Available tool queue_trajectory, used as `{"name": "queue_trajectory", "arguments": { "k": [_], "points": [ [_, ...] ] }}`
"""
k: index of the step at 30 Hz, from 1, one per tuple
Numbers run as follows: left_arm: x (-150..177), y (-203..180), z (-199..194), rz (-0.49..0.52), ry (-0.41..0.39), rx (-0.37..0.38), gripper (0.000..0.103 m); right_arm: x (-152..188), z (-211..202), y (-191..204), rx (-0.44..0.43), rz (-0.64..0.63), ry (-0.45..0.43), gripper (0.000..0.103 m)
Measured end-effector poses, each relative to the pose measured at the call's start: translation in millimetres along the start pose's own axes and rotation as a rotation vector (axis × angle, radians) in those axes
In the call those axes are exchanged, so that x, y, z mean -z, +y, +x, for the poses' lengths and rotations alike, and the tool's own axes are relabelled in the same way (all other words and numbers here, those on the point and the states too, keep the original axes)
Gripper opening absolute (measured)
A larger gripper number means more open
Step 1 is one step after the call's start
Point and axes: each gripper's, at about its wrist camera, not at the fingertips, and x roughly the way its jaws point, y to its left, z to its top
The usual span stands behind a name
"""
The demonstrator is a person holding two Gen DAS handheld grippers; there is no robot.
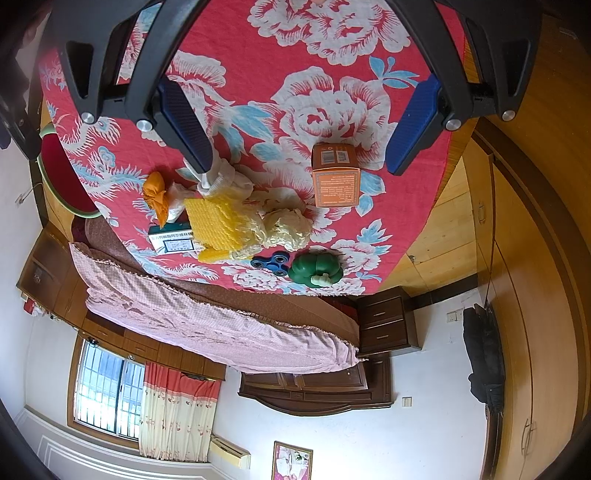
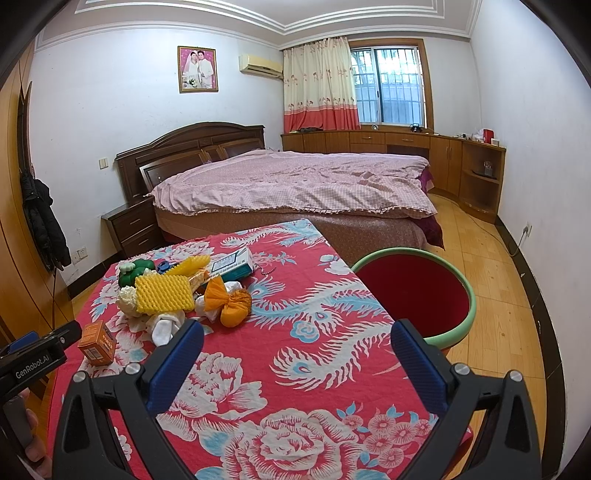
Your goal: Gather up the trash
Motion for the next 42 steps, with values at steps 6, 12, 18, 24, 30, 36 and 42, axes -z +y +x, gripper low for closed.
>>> {"name": "queue_trajectory", "arguments": {
  "k": [6,12,18,24,30,36,42],
  "points": [
    [0.1,-0.1,-0.1,0.000,0.000,-0.001,0.095,0.4,0.2,-0.1,0.000,0.001,0.001,0.103],
    [-2.1,2.9,0.8,-0.001,0.000,0.000,0.095,-1.2,0.5,-1.4,0.000,0.002,0.003,0.103],
    [-3.2,5.2,-0.4,-0.004,0.003,0.004,0.095,2.8,2.2,-1.7,-0.001,0.000,0.010,0.103],
    [-7.9,12.7,6.7,0.000,0.011,0.000,0.095,13.4,10.9,-1.6,-0.001,-0.003,0.021,0.103],
    [-17.1,17.6,23.7,0.004,0.037,-0.015,0.095,2.2,27.1,-0.6,-0.010,-0.006,0.063,0.103],
    [-30.7,25.9,50.4,0.000,0.079,-0.032,0.095,-7.4,50.4,3.2,-0.037,-0.015,0.123,0.103],
    [-39.8,29.1,83.0,-0.001,0.133,-0.035,0.095,-12.3,85.8,12.7,-0.064,-0.027,0.210,0.103]
  ]
}}
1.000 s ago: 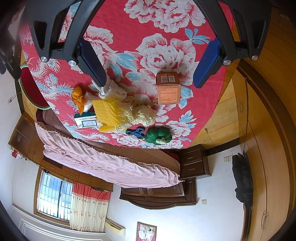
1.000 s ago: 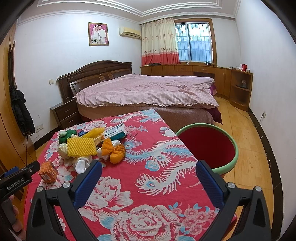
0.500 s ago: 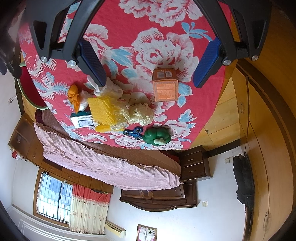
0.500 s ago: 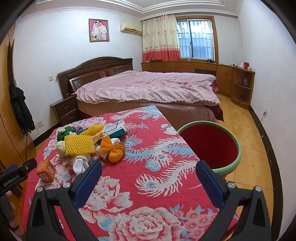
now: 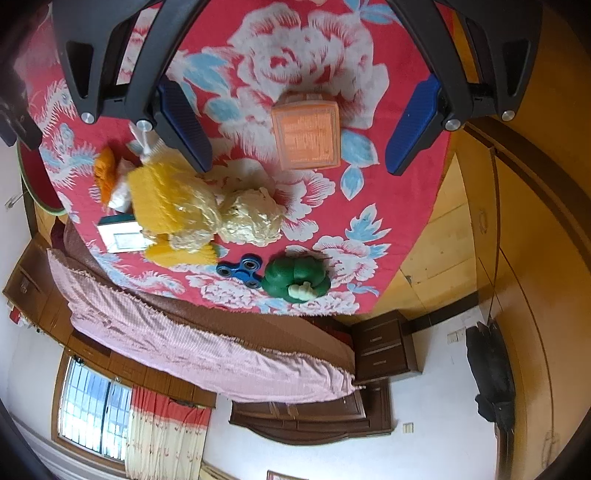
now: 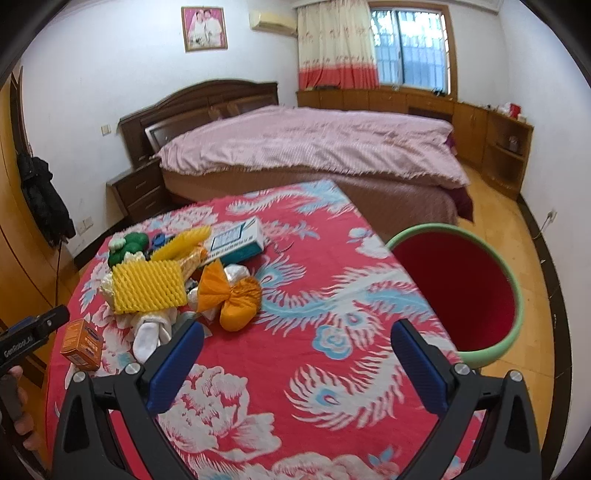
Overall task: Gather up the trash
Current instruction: 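Grasp the orange medicine box with the left gripper while the right gripper grasps the orange cloth bundle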
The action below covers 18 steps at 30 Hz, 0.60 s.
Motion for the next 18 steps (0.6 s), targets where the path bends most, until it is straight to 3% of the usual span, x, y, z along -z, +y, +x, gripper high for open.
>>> {"name": "queue_trajectory", "arguments": {
  "k": [7,13,18],
  "points": [
    [6.9,10.4,26.2,-0.019,0.070,-0.003,0.094,-2.6,35.8,14.0,-0.013,-0.033,0.067,0.103],
    [19.8,17.5,36.3,-0.038,0.106,-0.008,0.087,-2.6,59.0,24.4,-0.023,-0.053,0.111,0.103],
    [26.8,18.2,38.8,-0.028,0.114,0.052,0.080,-5.1,75.3,30.0,-0.013,-0.051,0.132,0.103]
  ]
}}
